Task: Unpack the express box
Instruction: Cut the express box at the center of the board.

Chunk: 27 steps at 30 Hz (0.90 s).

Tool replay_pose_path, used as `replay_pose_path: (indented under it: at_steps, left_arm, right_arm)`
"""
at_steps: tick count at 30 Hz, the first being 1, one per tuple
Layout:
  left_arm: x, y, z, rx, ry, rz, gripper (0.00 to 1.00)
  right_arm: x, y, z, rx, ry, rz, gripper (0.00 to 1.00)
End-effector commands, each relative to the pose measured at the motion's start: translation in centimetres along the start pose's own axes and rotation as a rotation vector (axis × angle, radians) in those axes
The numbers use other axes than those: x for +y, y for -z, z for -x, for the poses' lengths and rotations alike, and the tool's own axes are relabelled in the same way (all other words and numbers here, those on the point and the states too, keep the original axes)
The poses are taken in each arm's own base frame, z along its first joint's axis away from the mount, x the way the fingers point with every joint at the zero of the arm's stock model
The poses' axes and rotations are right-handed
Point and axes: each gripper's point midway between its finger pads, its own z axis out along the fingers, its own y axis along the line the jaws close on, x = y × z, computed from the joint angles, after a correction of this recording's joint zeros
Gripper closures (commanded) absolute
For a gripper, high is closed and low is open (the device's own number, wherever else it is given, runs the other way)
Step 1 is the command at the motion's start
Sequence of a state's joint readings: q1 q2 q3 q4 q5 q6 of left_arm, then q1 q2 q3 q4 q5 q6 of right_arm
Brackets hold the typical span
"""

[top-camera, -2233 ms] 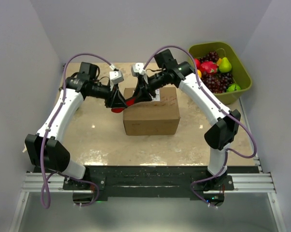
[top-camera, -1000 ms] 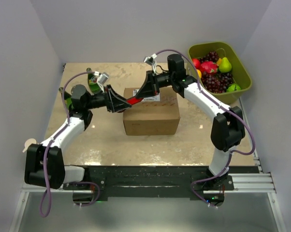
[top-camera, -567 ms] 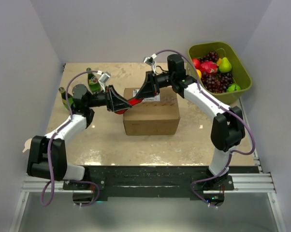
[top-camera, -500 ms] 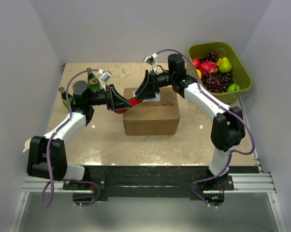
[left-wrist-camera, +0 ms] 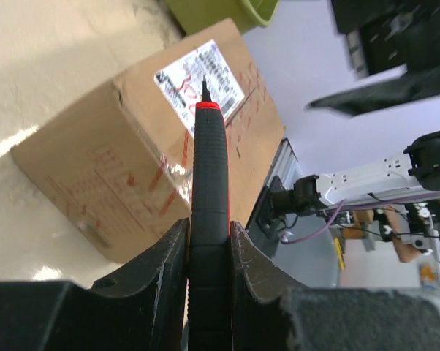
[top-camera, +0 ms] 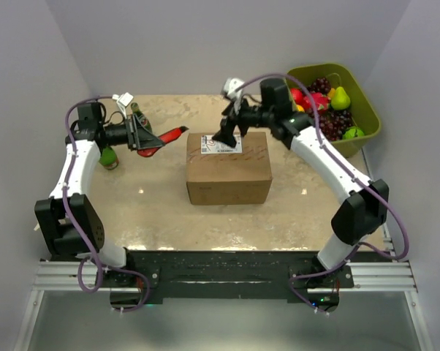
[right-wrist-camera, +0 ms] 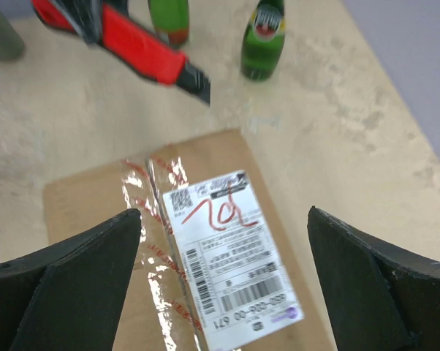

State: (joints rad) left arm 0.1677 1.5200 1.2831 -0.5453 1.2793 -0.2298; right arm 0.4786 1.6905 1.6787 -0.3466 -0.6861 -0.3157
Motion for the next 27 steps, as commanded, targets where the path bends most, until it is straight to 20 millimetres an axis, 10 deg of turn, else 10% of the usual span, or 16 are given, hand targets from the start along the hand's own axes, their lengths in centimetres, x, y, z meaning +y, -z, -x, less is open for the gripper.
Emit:
replay_pose_path:
  at_steps: [1, 12, 27]
  left_arm:
    - [-1.1, 1.1, -0.9, 0.012, 0.106, -0.06, 1.0]
    - [1.0, 1.2, -2.4, 0.011, 0.205, -0.035, 1.0]
    - [2.4, 1.1, -4.4, 0.017, 0.277, 0.005, 1.0]
  right_arm:
    - [-1.6, -0.8, -6.9, 0.194, 0.112, -0.158, 0.03]
    - [0.5, -2.3, -12.3, 0.288, 0.045, -0.051, 0.05]
    - [1.8, -1.8, -13.7, 0.311, 0.004, -0.029, 0.04]
